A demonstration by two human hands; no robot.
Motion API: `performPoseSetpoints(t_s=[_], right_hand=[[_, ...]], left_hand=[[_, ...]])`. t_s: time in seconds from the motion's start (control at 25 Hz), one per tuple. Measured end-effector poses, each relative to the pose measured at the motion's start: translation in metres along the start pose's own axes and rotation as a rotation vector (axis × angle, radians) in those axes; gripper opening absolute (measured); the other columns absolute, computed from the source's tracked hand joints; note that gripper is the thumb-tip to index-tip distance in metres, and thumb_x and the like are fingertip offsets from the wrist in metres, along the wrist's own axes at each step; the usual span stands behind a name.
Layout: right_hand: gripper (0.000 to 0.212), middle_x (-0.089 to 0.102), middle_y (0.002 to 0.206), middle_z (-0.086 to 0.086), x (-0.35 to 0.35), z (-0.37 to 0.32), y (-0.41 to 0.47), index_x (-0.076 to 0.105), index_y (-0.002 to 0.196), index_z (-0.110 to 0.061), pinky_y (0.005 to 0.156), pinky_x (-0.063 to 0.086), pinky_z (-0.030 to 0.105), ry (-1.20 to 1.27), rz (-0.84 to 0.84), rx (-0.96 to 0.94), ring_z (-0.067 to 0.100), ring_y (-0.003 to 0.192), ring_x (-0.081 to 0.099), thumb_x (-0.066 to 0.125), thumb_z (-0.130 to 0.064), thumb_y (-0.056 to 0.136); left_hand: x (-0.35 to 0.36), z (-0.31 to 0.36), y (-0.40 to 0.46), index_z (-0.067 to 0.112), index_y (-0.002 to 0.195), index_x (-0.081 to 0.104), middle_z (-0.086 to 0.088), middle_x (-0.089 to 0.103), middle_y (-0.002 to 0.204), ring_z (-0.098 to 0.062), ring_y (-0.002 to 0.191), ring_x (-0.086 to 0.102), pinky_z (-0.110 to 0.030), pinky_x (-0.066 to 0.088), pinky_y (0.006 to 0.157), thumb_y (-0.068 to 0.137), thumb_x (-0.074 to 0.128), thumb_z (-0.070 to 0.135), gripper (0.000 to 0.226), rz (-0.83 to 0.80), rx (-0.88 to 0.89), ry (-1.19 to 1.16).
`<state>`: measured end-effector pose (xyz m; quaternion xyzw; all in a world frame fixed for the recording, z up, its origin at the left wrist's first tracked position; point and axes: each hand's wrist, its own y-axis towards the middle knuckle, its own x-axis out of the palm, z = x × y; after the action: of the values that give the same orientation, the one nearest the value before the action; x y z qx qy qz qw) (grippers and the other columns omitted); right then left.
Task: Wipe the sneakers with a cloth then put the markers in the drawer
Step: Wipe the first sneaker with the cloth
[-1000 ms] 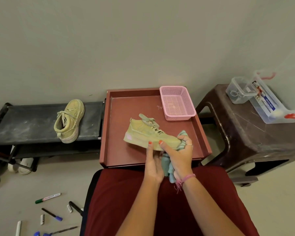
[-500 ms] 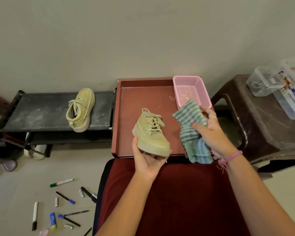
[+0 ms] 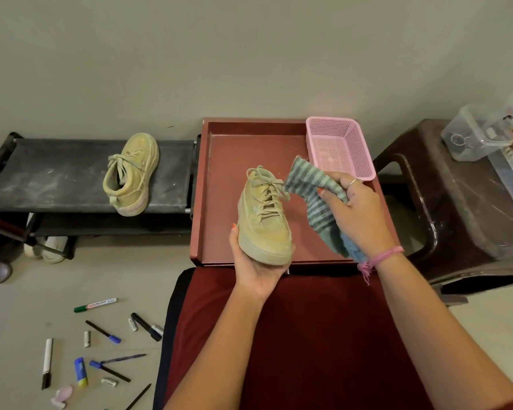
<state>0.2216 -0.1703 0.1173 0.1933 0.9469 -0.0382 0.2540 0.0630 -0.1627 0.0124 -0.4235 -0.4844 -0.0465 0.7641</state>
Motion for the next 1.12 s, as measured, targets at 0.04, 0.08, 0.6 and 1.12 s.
performPoseSetpoints(t_s=[0.04, 0.08, 0.6, 1.12], right_hand=[[0.029, 0.066, 0.094, -0.016, 0.003, -0.003, -0.002, 0.062, 0.118, -0.023, 0.076, 0.051, 0.014, -0.088, 0.058, -0.07, -0.002, 0.084, 0.063, 0.057, -0.012, 0.092], [0.032, 0.066, 0.094, -0.013, 0.009, -0.007, -0.004, 0.062, 0.12, -0.02, 0.076, 0.05, 0.013, -0.163, 0.104, -0.162, 0.0, 0.083, 0.063, 0.058, -0.008, 0.09], [0.026, 0.06, 0.112, -0.009, 0.077, -0.002, -0.02, 0.058, 0.114, -0.026, 0.096, 0.023, 0.033, -0.895, -0.513, -0.439, 0.009, 0.116, 0.043, 0.038, -0.025, 0.098], [0.031, 0.068, 0.093, 0.0, 0.007, -0.014, -0.006, 0.06, 0.123, -0.023, 0.071, 0.046, 0.012, -0.49, -0.103, -0.15, 0.016, 0.078, 0.065, 0.049, -0.013, 0.096]], left_hand=[[-0.001, 0.0, 0.0, 0.017, 0.131, 0.059, -0.016, 0.061, 0.13, -0.035, 0.112, 0.059, -0.048, 0.049, 0.095, 0.08, 0.052, 0.071, 0.074, -0.021, -0.011, -0.022], [0.0, -0.001, -0.001, 0.016, 0.132, 0.058, -0.017, 0.059, 0.132, -0.036, 0.115, 0.059, -0.049, 0.048, 0.097, 0.08, 0.052, 0.073, 0.077, -0.037, -0.027, -0.041], [-0.002, 0.006, -0.009, 0.013, 0.111, 0.068, -0.012, 0.073, 0.099, -0.027, 0.087, 0.069, -0.041, 0.056, 0.077, 0.085, 0.046, 0.067, 0.063, 0.072, -0.064, -0.025], [-0.007, 0.011, -0.007, 0.012, 0.127, 0.061, -0.02, 0.064, 0.124, -0.036, 0.102, 0.066, -0.045, 0.057, 0.078, 0.075, 0.056, 0.074, 0.08, 0.067, -0.095, 0.007]])
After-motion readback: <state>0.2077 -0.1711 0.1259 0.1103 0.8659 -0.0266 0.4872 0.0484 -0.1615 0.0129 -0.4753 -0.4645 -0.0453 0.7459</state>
